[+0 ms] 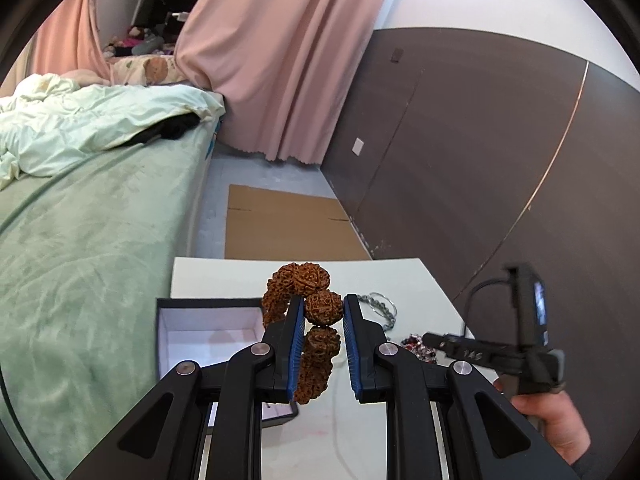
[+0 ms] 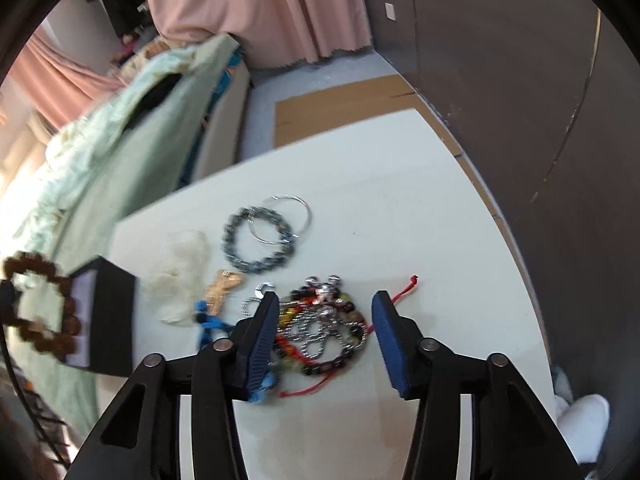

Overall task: Organize jewelry
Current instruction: 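Lift the brown bracelet with the left tool while the right tool grasps the silver chain bracelet, then lower the brown bracelet into the black box and open the left tool while the right tool lifts the chain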

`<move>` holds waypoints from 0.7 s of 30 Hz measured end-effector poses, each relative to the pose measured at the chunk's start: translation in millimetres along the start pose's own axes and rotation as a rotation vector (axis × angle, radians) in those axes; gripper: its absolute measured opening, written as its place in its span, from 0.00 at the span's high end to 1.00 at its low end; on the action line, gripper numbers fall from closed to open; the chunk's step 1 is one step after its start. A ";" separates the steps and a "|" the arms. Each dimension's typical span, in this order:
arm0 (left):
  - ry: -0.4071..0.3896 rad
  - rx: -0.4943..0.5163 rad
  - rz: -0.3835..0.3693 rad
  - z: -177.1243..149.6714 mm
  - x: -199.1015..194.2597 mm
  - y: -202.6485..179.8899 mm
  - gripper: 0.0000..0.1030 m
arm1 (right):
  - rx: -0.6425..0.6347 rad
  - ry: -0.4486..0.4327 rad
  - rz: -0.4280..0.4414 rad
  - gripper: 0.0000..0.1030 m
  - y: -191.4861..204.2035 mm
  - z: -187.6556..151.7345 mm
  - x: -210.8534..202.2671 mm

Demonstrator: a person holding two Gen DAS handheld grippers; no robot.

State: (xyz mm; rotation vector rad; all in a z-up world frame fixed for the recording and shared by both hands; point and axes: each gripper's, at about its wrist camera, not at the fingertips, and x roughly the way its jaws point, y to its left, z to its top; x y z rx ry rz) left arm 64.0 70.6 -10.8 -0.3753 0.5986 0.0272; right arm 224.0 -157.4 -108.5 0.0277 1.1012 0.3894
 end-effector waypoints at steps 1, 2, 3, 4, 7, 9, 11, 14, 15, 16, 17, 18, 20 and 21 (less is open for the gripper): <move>-0.004 -0.005 0.000 1.7 -1.3 3.0 0.80 | -0.004 0.008 -0.008 0.62 0.3 0.6 3.7; -0.007 -0.008 0.001 2.9 -3.0 5.1 0.80 | -0.010 0.016 -0.021 0.67 1.2 0.9 7.2; -0.011 -0.012 0.004 4.0 -4.6 7.5 0.80 | -0.022 0.025 -0.037 0.73 2.8 1.0 12.1; -0.017 -0.020 0.009 6.0 -6.5 11.9 0.80 | -0.028 0.029 -0.047 0.75 3.2 1.1 14.5; -0.028 -0.041 0.026 9.7 -9.3 21.9 0.80 | -0.029 0.016 -0.057 0.82 3.6 1.5 11.9; -0.028 -0.053 0.040 11.5 -9.2 28.3 0.80 | -0.004 0.000 -0.027 0.86 0.8 3.4 2.5; -0.016 -0.067 0.052 11.4 -6.3 33.9 0.80 | 0.019 -0.018 -0.001 0.87 -2.0 4.5 -6.1; -0.002 -0.084 0.038 10.2 -1.0 41.2 0.80 | 0.024 -0.064 0.020 0.88 -1.3 3.4 -24.9; -0.004 -0.077 0.034 10.5 -0.4 42.1 0.80 | 0.023 -0.083 0.030 0.88 -0.5 3.8 -32.9; 0.000 -0.068 0.031 11.6 0.0 42.8 0.80 | 0.022 -0.100 0.038 0.88 -0.4 4.4 -38.7; 0.011 -0.064 0.028 12.2 0.3 43.7 0.77 | 0.023 -0.117 0.046 0.88 0.2 4.9 -45.8; 0.024 -0.065 0.023 13.0 1.1 44.7 0.68 | 0.028 -0.137 0.053 0.88 0.2 5.9 -55.0; 0.038 -0.084 0.014 13.7 0.6 49.6 0.40 | 0.036 -0.172 0.068 0.88 1.9 9.4 -70.3; 0.029 -0.096 0.020 13.7 -1.4 52.1 0.26 | 0.035 -0.198 0.078 0.88 4.0 12.4 -81.8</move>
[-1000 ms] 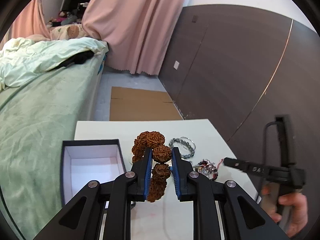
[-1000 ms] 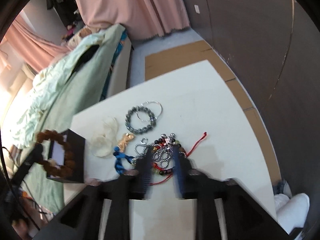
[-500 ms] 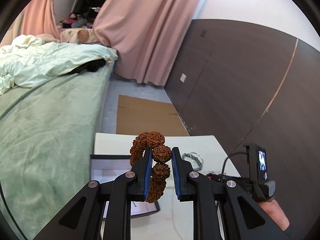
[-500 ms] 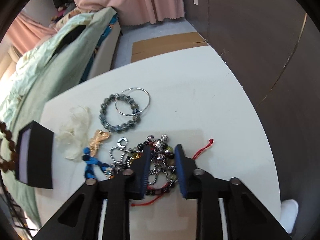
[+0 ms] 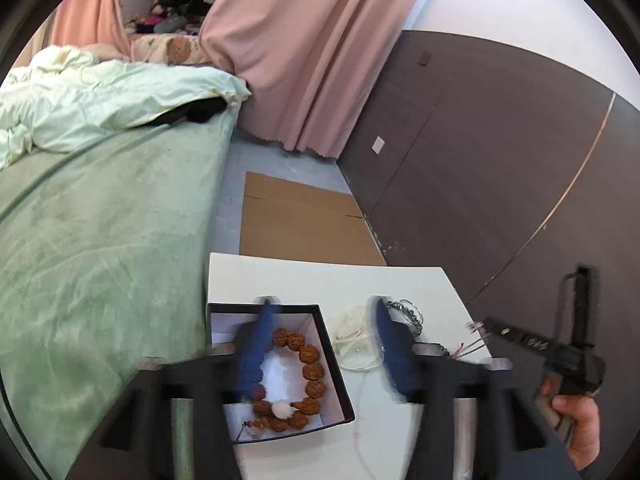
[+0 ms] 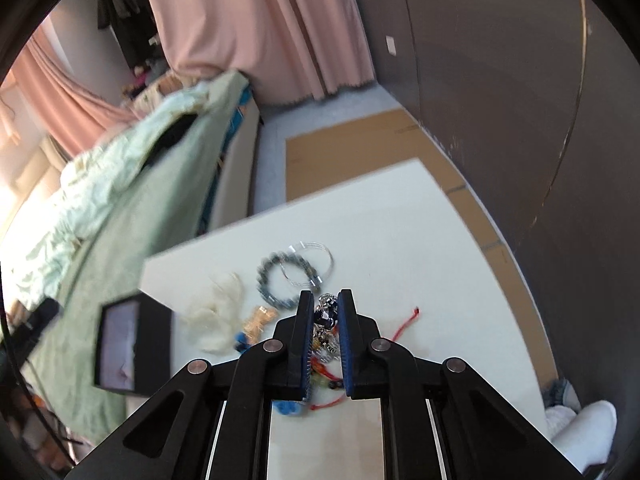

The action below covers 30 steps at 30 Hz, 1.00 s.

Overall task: Organize jewelry
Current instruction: 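Lower the brown bracelet into the black box and open the left tool while the right tool lifts the chain, then carry the silver chain bracelet into the black box and open the right tool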

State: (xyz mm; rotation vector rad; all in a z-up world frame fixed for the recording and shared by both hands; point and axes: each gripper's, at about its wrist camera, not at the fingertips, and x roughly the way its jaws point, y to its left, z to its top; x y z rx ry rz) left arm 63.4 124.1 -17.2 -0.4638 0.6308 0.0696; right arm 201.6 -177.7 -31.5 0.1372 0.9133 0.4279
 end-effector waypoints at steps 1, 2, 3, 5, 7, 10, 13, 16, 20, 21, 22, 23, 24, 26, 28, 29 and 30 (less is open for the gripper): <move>-0.011 -0.005 0.004 0.0 -1.8 1.2 0.22 | -0.005 -0.018 0.001 0.88 4.7 3.5 -5.4; -0.025 -0.010 0.008 0.7 -5.0 2.8 0.20 | -0.014 -0.044 0.002 0.88 10.9 9.8 -17.3; -0.027 -0.010 0.008 1.4 -6.3 3.2 0.20 | -0.020 -0.058 0.005 0.88 15.4 14.3 -24.3; -0.027 -0.012 0.002 2.9 -8.8 5.9 0.20 | -0.038 -0.091 0.014 0.88 26.9 25.3 -40.1; -0.029 -0.018 0.005 2.9 -10.4 7.9 0.20 | -0.060 -0.130 0.020 0.88 39.8 38.1 -58.9; -0.031 -0.032 0.005 3.8 -12.5 14.2 0.19 | -0.094 -0.178 0.034 0.88 61.0 55.9 -83.6; -0.051 -0.058 0.014 6.4 -18.4 21.3 0.08 | -0.133 -0.224 0.043 0.88 86.3 71.3 -106.2; -0.104 -0.079 0.037 9.2 -29.1 27.6 0.00 | -0.167 -0.261 0.056 0.88 111.3 83.8 -125.7; -0.109 -0.108 0.010 12.2 -34.5 33.5 0.00 | -0.206 -0.305 0.068 0.88 139.9 95.2 -147.4; -0.111 -0.114 0.006 12.5 -35.5 35.0 0.00 | -0.216 -0.319 0.068 0.88 147.6 98.2 -153.7; -0.112 -0.117 0.005 13.0 -36.0 35.7 0.00 | -0.223 -0.330 0.069 0.88 153.5 100.1 -158.5; -0.115 -0.122 0.004 13.6 -36.9 36.8 0.00 | -0.231 -0.340 0.074 0.88 160.9 102.5 -162.6; -0.119 -0.126 0.003 14.1 -38.3 38.1 0.00 | -0.240 -0.351 0.083 0.88 168.3 105.6 -167.7; -0.130 -0.139 0.001 15.5 -42.1 42.1 0.00 | -0.252 -0.363 0.095 0.88 179.0 108.9 -173.4; -0.138 -0.149 0.003 17.0 -44.2 45.3 0.00 | -0.261 -0.372 0.113 0.88 192.3 111.4 -177.4; -0.143 -0.156 0.005 18.1 -45.4 48.1 0.00 | -0.266 -0.375 0.120 0.88 198.9 112.8 -178.5; -0.147 -0.167 0.009 19.2 -46.6 51.1 0.00 | -0.272 -0.379 0.127 0.88 206.4 115.0 -179.2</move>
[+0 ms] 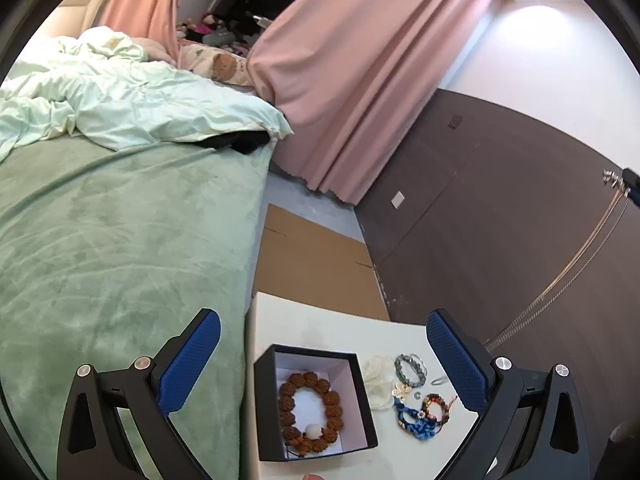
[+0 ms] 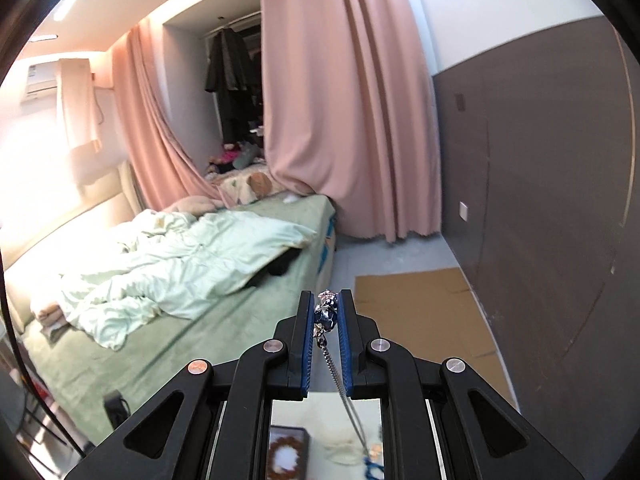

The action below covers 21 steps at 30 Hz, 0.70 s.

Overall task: Organize jewelry
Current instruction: 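Carry the silver chain bracelet into the black box and open the right tool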

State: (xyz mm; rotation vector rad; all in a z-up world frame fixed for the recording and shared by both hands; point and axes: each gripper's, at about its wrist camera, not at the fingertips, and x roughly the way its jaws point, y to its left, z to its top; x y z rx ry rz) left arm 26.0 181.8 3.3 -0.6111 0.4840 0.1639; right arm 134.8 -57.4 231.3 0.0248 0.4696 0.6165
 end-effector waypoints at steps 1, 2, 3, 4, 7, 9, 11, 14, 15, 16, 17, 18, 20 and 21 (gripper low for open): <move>-0.002 -0.010 0.008 1.0 -0.6 2.7 0.00 | -0.005 -0.001 0.015 0.88 6.8 3.8 2.6; -0.004 -0.021 0.013 2.5 -0.8 5.8 0.00 | -0.009 0.001 0.024 0.88 12.8 5.0 4.7; -0.006 -0.032 0.014 3.5 -0.9 8.7 0.00 | -0.015 0.003 0.033 0.88 19.5 7.6 8.5; -0.007 -0.052 0.012 5.0 -1.5 13.5 0.00 | -0.021 0.005 0.038 0.88 25.8 8.8 11.5; -0.007 -0.105 0.007 8.4 -3.2 25.8 0.00 | -0.032 0.017 0.070 0.88 41.8 9.5 23.8; -0.011 -0.127 0.011 10.6 -5.4 31.7 0.00 | -0.037 0.031 0.091 0.88 53.7 6.3 33.6; -0.027 -0.142 0.040 14.0 -9.2 37.9 0.00 | -0.039 0.050 0.111 0.88 63.1 1.6 44.3; -0.043 -0.148 0.047 17.9 -14.1 42.3 0.00 | -0.042 0.084 0.144 0.88 78.2 -9.4 62.2; -0.044 -0.152 0.045 18.8 -14.9 43.7 0.00 | -0.047 0.101 0.156 0.88 84.9 -14.8 70.4; -0.044 -0.155 0.045 19.5 -15.1 45.3 0.00 | -0.049 0.109 0.161 0.88 87.3 -17.7 73.2; -0.045 -0.157 0.047 20.4 -15.3 47.3 0.00 | -0.053 0.120 0.170 0.88 91.9 -21.9 78.1; -0.046 -0.160 0.047 21.0 -16.0 49.2 0.00 | -0.057 0.132 0.179 0.88 96.6 -26.4 83.2; -0.045 -0.168 0.044 22.2 -16.4 51.5 0.00 | -0.060 0.149 0.194 0.88 102.2 -33.6 88.9; -0.043 -0.170 0.042 23.0 -16.5 52.4 0.00 | -0.062 0.160 0.200 0.88 105.4 -38.5 93.1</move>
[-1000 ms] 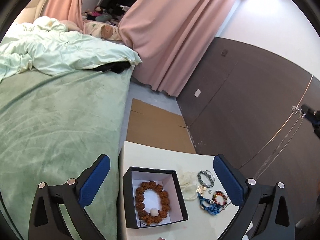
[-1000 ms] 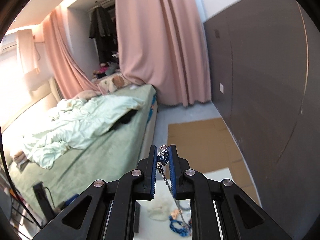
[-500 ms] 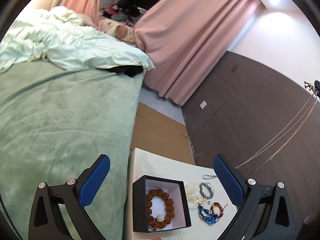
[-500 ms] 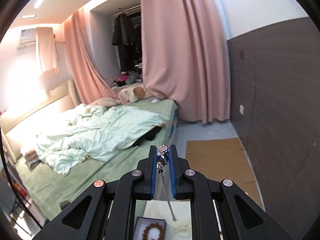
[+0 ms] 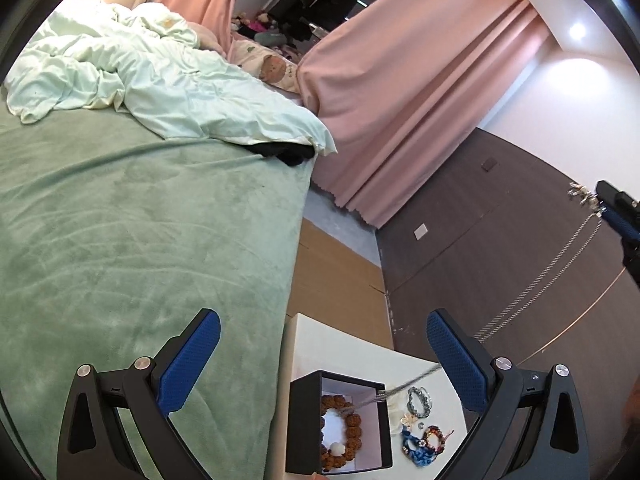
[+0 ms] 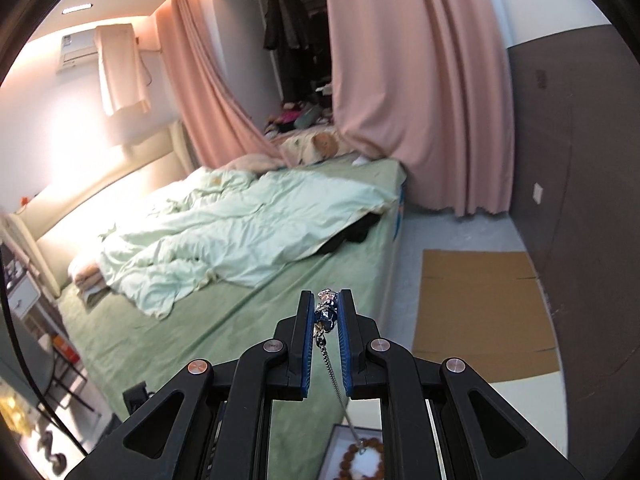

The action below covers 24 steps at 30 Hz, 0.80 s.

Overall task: Organize jewelry
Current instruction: 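Carry the silver chain bracelet into the black box and open the right tool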

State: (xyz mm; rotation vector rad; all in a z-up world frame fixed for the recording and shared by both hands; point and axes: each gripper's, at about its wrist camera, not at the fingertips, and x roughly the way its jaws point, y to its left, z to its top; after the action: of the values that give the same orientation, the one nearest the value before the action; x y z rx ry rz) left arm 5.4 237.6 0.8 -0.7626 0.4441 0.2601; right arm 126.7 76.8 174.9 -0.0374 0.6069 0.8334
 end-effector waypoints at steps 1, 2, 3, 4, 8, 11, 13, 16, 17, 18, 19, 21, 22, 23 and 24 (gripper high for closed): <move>0.000 -0.001 0.000 0.5 0.2 0.0 0.00 | 0.001 0.007 0.005 0.88 0.6 -2.9 2.8; -0.002 -0.002 0.000 0.5 0.1 0.1 0.00 | 0.002 0.013 0.009 0.88 1.9 -3.9 5.3; -0.004 -0.005 0.000 1.1 0.0 1.0 0.00 | 0.005 0.021 0.016 0.88 2.3 -6.8 9.1; -0.006 -0.008 0.000 2.0 0.2 2.1 0.00 | 0.007 0.027 0.017 0.88 2.3 -8.6 12.1; -0.001 -0.022 0.000 3.4 2.4 5.2 0.00 | 0.026 0.074 0.013 0.88 -5.0 -23.9 29.8; 0.002 -0.022 0.002 2.2 3.0 4.5 0.00 | 0.056 0.106 0.017 0.88 -14.5 -36.9 40.0; 0.005 -0.024 0.008 1.6 3.3 4.7 0.00 | 0.072 0.129 0.022 0.88 -20.4 -47.1 48.9; 0.023 -0.019 0.024 -1.0 4.9 6.2 0.00 | 0.079 0.161 0.039 0.88 -24.5 -63.5 63.5; 0.026 -0.017 0.029 -1.8 4.7 7.4 0.00 | 0.079 0.174 0.045 0.88 -25.4 -68.7 68.9; 0.027 -0.014 0.036 -2.7 4.1 8.1 0.00 | 0.085 0.187 0.054 0.88 -27.1 -75.1 74.1; 0.029 -0.011 0.040 -3.5 3.5 9.2 0.00 | 0.091 0.194 0.062 0.88 -28.3 -79.3 77.9; 0.036 -0.006 0.054 -4.9 2.4 11.3 0.00 | 0.103 0.206 0.070 0.88 -31.5 -89.3 84.3; 0.040 -0.005 0.059 -5.4 2.0 12.7 0.00 | 0.109 0.212 0.071 0.88 -32.6 -92.7 86.7; 0.044 -0.005 0.063 -5.9 1.6 14.5 0.00 | 0.116 0.217 0.077 0.88 -34.3 -95.8 88.5; 0.046 -0.006 0.064 -6.1 1.0 15.8 0.00 | 0.128 0.218 0.086 0.89 -35.9 -98.7 89.3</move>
State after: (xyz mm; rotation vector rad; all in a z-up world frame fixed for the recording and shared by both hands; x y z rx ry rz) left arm -1.6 244.4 -13.1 -0.7621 0.5118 0.3046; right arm 149.4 87.4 39.4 0.0146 0.8707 0.8782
